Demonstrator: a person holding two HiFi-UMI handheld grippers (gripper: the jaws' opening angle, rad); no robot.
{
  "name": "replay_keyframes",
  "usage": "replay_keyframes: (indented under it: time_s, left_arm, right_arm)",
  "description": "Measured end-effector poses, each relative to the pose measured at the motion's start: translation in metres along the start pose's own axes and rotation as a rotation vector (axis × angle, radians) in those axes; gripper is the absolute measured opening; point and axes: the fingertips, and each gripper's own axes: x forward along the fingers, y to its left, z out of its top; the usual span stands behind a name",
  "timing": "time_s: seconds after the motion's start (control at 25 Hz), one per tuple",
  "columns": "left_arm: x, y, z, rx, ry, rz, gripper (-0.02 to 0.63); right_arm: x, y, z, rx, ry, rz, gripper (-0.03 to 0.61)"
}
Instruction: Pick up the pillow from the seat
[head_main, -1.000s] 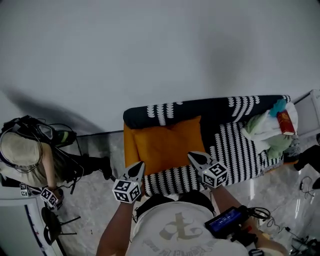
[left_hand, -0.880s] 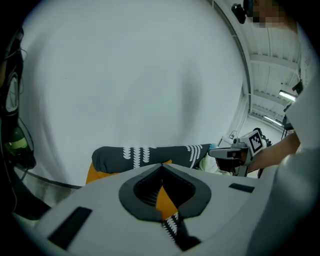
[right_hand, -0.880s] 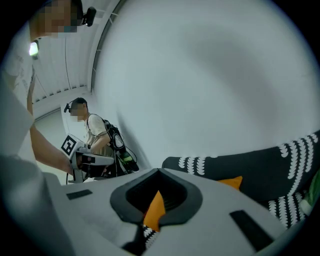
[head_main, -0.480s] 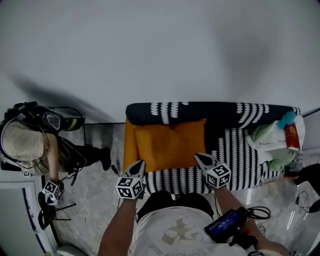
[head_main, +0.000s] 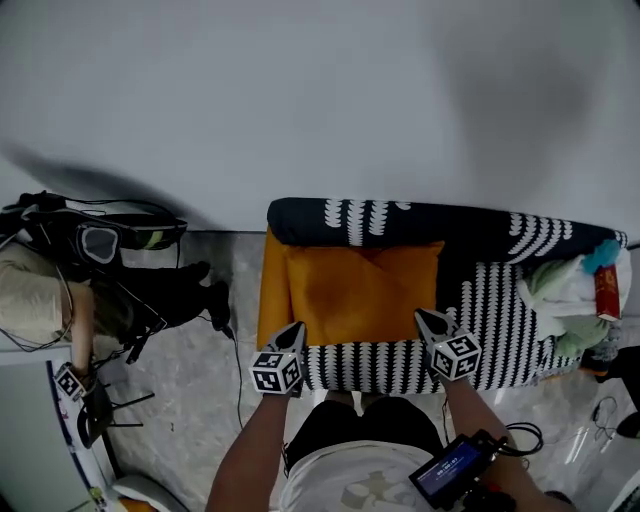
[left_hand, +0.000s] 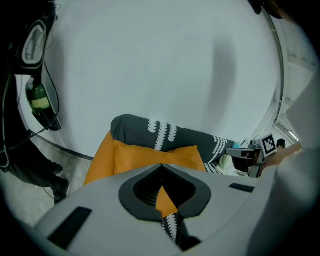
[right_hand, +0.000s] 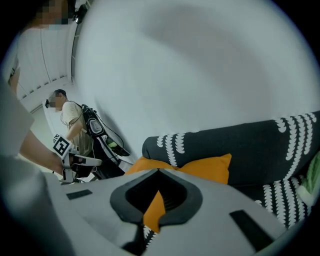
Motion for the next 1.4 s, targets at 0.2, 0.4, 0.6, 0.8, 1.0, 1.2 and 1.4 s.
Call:
replay_keyframes:
  time_s: [0.2,0.4,0.6,0.8,1.0,1.2,1.4]
  left_arm:
    - [0.027,0.025,-0.019,-0.032,0.051,0.008,0.011]
    - [0.059,0.032,-0.032,-0.042,0.072,0.004,0.011]
    - [0.088,0.031,-0.028,-0.034,0.081,-0.013,0.011]
    - [0.111,0.048,-0.023,-0.008,0.085,0.046,0.012]
    - [0.123,0.079,-0.026,-0.051,0.095,0.122,0.140]
    - [0.144,0.091,-0.051,-0.161,0.167,0.118,0.304]
    - [0.153,0.109,-0.069,-0.231,0.213,0.153,0.426]
  right_arm:
    - [0.026,-0.012,-0.020,0.019,0.042,-0.019,0.014]
    - [0.047,-0.032,-0.039,0.030,0.065,-0.046,0.014]
    - [0.055,-0.058,-0.044,0.051,0.071,-0.086,0.014]
    - [0.056,-0.081,-0.048,0.133,0.043,-0.083,0.015]
    - [0.065,-0.101,-0.055,0.185,0.042,-0.115,0.149]
    - [0.071,-0.124,-0.073,0.222,0.093,-0.192,0.348]
    - [0.080,-0.134,-0.093,0.289,0.143,-0.219,0.414]
